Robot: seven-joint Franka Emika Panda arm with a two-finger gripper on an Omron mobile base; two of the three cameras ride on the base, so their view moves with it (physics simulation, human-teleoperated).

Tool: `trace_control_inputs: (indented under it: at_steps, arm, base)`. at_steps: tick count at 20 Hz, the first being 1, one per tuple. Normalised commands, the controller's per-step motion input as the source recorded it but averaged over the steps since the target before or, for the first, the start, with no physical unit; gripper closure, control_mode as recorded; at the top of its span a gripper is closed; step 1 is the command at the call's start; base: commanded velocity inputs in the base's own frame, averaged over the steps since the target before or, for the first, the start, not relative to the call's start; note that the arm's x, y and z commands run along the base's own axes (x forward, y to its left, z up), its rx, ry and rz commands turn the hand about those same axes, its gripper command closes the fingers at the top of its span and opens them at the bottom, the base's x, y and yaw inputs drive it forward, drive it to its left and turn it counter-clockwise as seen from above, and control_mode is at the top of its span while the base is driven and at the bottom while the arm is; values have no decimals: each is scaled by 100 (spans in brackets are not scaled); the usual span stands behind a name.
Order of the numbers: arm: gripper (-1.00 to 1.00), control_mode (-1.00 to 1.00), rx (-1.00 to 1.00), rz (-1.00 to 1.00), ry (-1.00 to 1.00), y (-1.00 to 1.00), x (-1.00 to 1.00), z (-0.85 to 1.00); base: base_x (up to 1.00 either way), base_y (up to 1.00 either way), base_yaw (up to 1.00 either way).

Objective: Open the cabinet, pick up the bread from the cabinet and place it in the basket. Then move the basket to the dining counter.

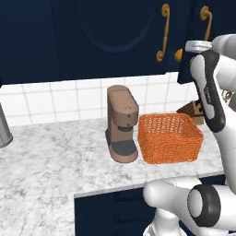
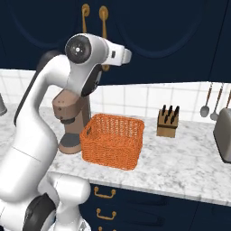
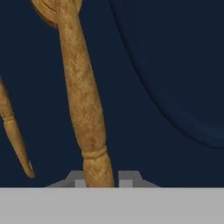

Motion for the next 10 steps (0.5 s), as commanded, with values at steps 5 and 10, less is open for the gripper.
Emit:
trace_control_inputs:
  at_steps: [5,10]
  arm:
    - [100,-100,13,-4,0,-59,-98,4]
    - [100,-100,12,-5,0,-63,-87,3]
  base:
    - [0,0,0]
    - [0,0,0]
